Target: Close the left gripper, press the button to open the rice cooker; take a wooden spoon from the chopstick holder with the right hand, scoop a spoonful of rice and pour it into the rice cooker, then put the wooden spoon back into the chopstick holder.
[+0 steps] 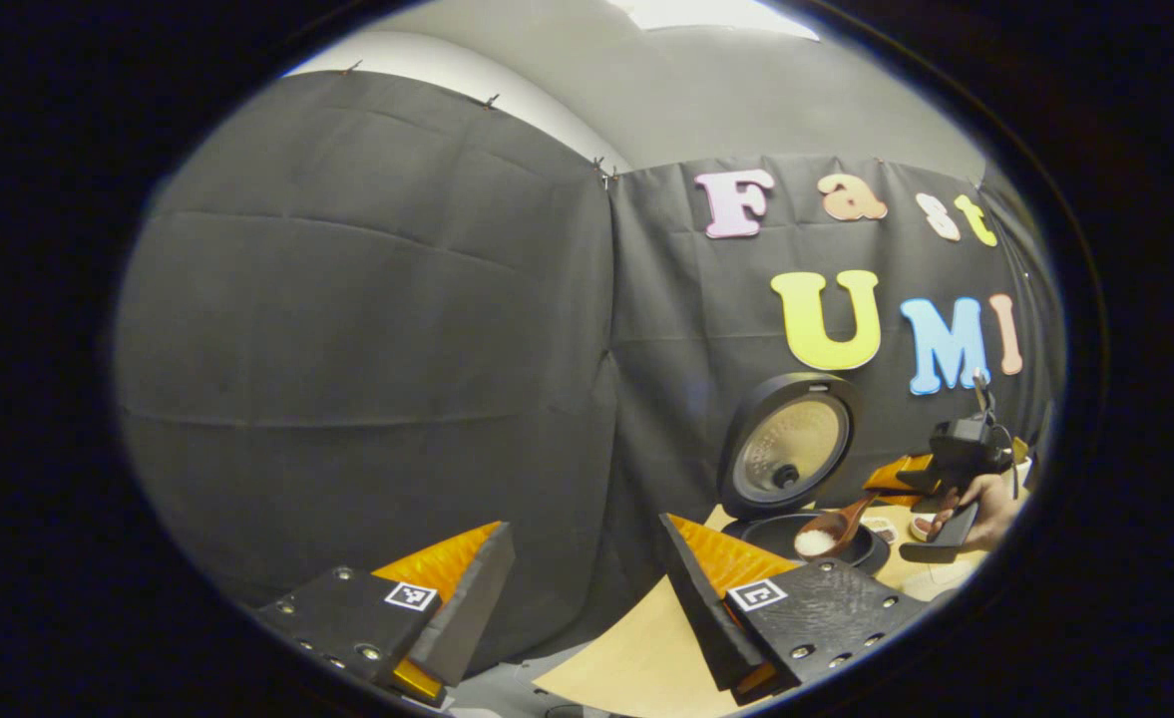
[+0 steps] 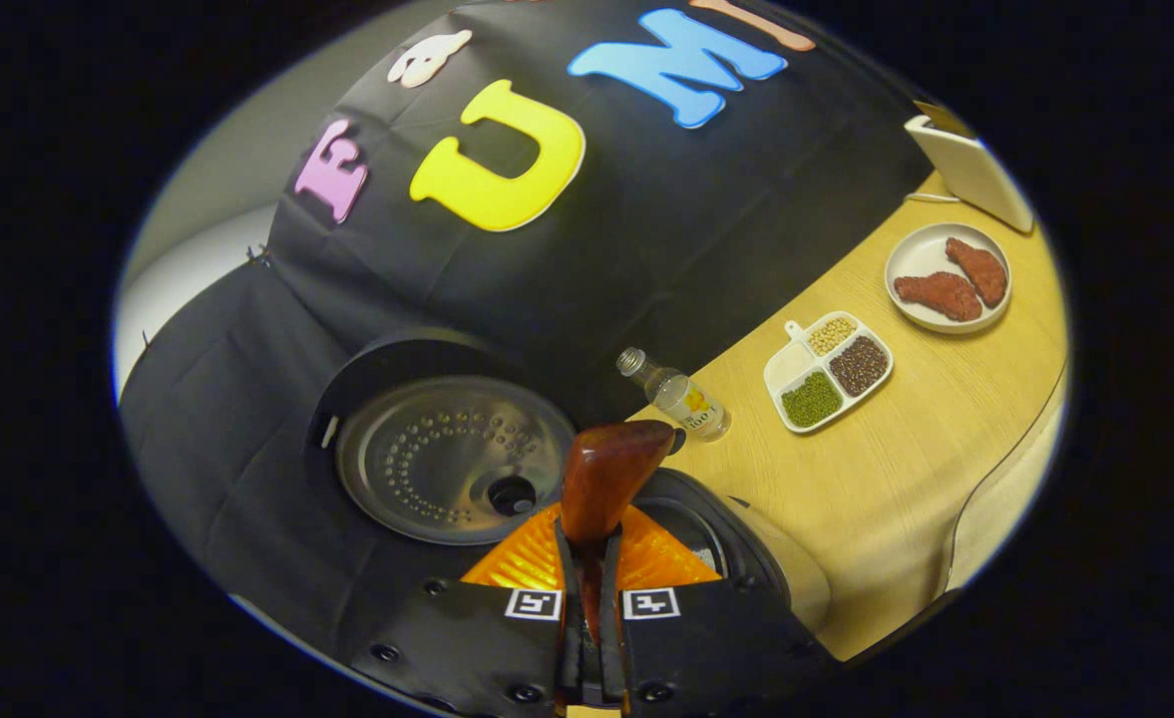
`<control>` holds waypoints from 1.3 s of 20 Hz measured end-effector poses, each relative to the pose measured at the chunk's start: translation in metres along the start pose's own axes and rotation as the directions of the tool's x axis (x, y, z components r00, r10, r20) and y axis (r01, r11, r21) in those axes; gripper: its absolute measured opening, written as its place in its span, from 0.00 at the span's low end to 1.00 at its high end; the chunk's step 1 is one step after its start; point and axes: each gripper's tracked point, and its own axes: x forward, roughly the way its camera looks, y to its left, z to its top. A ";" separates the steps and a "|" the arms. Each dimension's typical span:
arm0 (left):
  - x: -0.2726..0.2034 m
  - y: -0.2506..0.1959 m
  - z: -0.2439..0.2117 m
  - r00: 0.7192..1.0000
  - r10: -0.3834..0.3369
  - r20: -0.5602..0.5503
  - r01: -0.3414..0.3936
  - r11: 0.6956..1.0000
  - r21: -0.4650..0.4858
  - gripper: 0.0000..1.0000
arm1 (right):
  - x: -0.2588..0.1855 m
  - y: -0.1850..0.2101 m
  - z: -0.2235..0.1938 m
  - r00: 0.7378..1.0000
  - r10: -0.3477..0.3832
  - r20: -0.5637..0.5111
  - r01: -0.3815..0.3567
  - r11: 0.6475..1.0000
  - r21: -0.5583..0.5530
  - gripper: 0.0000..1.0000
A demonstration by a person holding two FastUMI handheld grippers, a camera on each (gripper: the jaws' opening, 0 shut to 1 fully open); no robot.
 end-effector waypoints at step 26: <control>0.017 0.006 -0.017 1.000 -0.003 -0.015 0.002 0.999 -0.048 0.87 | -0.012 0.075 -0.042 0.986 0.148 0.079 0.065 0.097 -0.993 0.08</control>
